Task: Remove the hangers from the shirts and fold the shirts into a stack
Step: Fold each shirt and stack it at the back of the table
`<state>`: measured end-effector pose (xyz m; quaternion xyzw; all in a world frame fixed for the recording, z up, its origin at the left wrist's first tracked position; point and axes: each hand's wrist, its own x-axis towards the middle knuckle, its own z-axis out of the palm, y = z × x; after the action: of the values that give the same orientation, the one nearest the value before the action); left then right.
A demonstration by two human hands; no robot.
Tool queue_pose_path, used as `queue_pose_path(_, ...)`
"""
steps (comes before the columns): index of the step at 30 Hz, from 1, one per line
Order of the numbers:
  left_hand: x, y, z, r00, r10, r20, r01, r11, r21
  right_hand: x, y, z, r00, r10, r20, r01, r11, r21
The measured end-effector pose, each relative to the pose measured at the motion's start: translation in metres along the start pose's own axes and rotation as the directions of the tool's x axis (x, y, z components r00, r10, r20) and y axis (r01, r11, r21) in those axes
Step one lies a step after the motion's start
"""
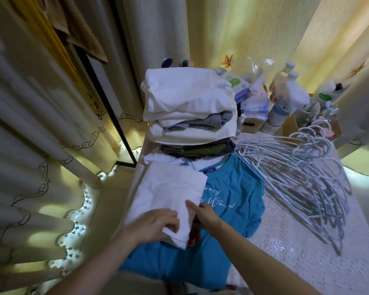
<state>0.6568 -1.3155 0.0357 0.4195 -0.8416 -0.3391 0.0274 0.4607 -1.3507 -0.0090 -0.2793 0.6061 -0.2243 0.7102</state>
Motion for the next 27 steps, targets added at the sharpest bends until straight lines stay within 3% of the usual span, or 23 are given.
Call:
queue_pose_path(3,-0.014,-0.005,0.006,0.999,-0.047,-0.001,0.047,0.997,-0.054,0.009,-0.004,0.004,0.999,-0.002,-0.046,0.002,1.0,-0.002)
queue_pose_path(7,-0.022,-0.019,-0.003,0.956,-0.173,0.237,0.193,0.979,-0.066,0.001,-0.004,0.009,0.986,-0.166,0.002,0.166,0.986,0.006)
queue_pose_path(8,-0.02,-0.019,-0.009,0.954,-0.22,0.206,0.255,0.954,-0.16,-0.003,-0.006,0.01,0.972,-0.23,0.039,0.232,0.972,-0.043)
queue_pose_path(10,-0.01,-0.017,-0.029,0.932,-0.353,-0.082,0.297,0.874,-0.383,-0.013,-0.017,0.01,0.92,-0.367,0.142,0.388,0.903,-0.183)
queue_pose_path(12,0.0,-0.016,-0.059,0.813,-0.399,-0.423,0.227,0.888,-0.401,-0.028,-0.04,0.009,0.826,-0.482,0.293,0.563,0.734,-0.379)
queue_pose_path(14,0.004,-0.013,-0.093,0.794,-0.308,-0.524,0.166,0.939,-0.3,-0.046,-0.069,0.006,0.717,-0.508,0.477,0.692,0.444,-0.569)
queue_pose_path(16,0.002,-0.011,-0.122,0.869,-0.199,-0.453,0.1,0.967,-0.234,-0.066,-0.098,0.002,0.631,-0.464,0.621,0.761,0.217,-0.611)
queue_pose_path(19,-0.001,-0.001,-0.141,0.971,-0.153,-0.183,0.076,0.926,-0.37,-0.096,-0.132,-0.005,0.551,-0.399,0.733,0.822,0.108,-0.559)
queue_pose_path(21,-0.002,0.012,-0.138,0.971,-0.229,-0.061,0.174,0.863,-0.475,-0.109,-0.147,-0.015,0.572,-0.367,0.734,0.818,0.191,-0.542)
queue_pose_path(22,0.0,0.017,-0.134,0.951,-0.3,-0.081,0.214,0.823,-0.526,-0.113,-0.154,-0.023,0.617,-0.349,0.705,0.786,0.307,-0.536)
queue_pose_path(25,0.008,0.035,-0.136,0.83,-0.471,-0.298,0.164,0.718,-0.677,-0.119,-0.163,-0.057,0.819,-0.209,0.535,0.473,0.774,-0.421)
queue_pose_path(27,0.014,0.045,-0.15,0.734,-0.56,-0.384,0.067,0.622,-0.78,-0.12,-0.153,-0.074,0.819,-0.135,0.558,0.353,0.884,-0.305)
